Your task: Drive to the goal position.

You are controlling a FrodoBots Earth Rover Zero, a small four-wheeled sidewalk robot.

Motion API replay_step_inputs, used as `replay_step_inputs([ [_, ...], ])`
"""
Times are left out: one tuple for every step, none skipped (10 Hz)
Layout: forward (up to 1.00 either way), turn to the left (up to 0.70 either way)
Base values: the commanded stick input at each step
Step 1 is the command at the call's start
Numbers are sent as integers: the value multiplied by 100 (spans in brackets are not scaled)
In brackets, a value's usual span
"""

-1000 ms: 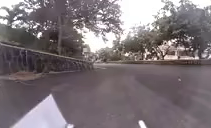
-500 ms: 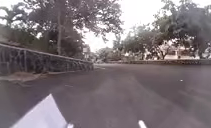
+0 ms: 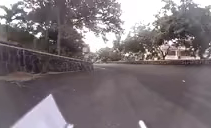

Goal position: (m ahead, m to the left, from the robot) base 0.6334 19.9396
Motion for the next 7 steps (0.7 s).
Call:
replay_step_inputs([
  [20,-62],
  [20,-32],
  [20,-2],
  [20,0],
  [20,0],
  [20,0],
  [20,0],
])
